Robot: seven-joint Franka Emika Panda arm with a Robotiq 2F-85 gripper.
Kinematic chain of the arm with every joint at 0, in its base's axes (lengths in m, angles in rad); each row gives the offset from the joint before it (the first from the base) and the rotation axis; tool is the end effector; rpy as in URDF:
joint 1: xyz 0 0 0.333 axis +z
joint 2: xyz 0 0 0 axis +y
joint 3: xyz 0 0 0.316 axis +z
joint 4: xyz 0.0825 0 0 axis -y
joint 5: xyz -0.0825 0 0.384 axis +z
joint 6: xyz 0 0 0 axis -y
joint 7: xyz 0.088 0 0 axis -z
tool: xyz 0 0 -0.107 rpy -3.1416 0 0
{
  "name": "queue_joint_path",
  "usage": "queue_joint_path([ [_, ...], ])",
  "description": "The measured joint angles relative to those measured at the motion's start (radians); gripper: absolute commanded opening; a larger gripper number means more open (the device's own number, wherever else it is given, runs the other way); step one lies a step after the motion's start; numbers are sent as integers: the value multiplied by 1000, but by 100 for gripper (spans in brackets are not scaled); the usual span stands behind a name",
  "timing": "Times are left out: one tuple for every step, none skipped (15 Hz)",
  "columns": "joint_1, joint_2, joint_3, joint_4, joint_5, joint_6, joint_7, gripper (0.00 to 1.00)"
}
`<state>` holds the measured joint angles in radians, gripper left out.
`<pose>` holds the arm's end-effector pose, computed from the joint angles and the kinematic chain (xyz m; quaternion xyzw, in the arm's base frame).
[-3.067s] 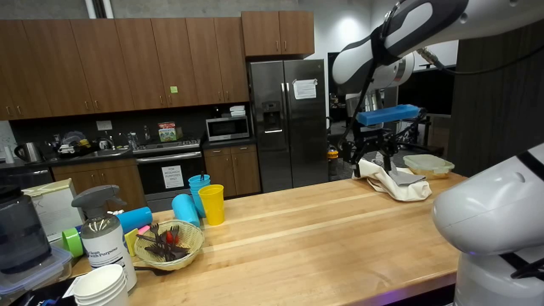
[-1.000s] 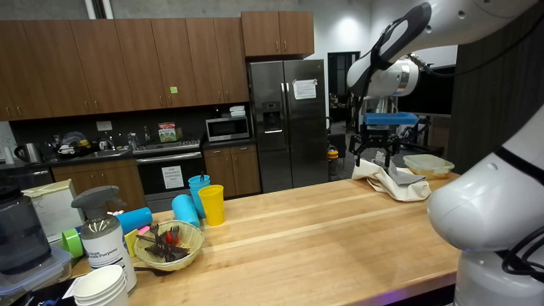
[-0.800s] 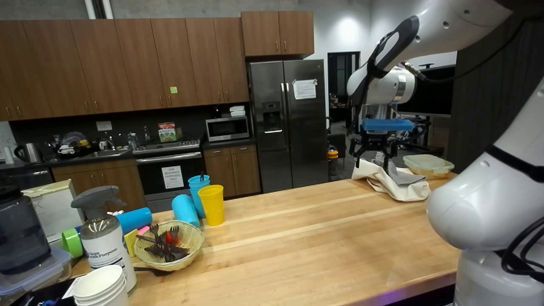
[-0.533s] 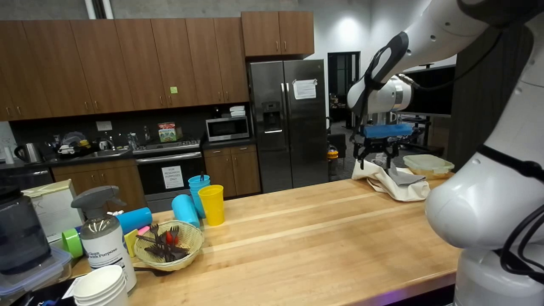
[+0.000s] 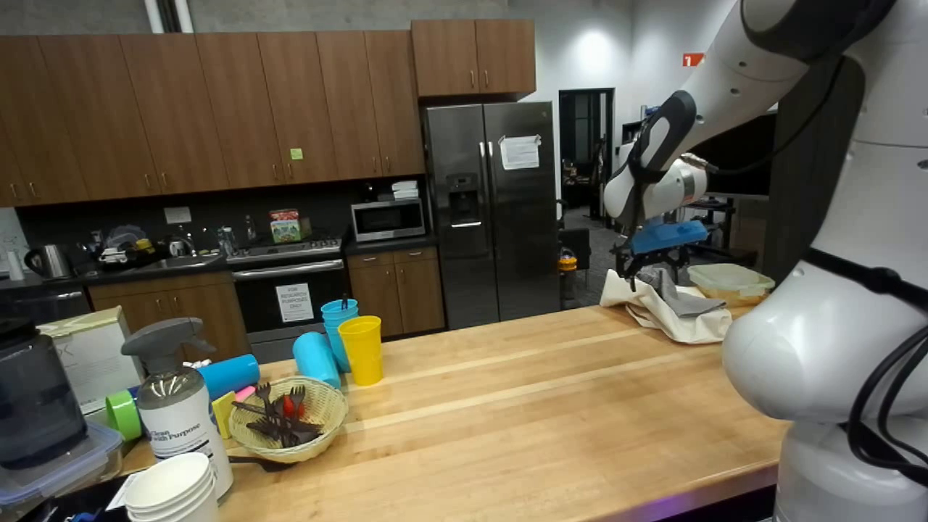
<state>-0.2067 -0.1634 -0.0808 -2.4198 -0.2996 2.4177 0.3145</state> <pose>0.4634 -0.1387 0.3874 0.9726 -0.1935 0.0815 0.0999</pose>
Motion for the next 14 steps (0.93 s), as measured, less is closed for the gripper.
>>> queue_joint_path([
  [0,12,0,0,-17,14,23,100],
  [0,25,1,0,-36,30,51,100],
  [0,40,2,1,-59,46,85,100],
  [0,55,3,2,-84,63,121,100],
  [0,72,3,4,-109,79,159,100],
  [0,87,2,7,-130,93,193,100],
  [0,103,0,13,-148,104,225,100],
  [0,118,-3,19,-163,116,253,100],
  [0,131,-7,26,-176,126,277,100],
  [0,142,-11,32,-188,135,299,100],
  [0,153,-16,39,-199,143,316,100],
  [0,163,-22,46,-209,148,331,100],
  [1,173,-27,54,-211,151,340,100],
  [3,183,-32,62,-211,153,344,100],
])
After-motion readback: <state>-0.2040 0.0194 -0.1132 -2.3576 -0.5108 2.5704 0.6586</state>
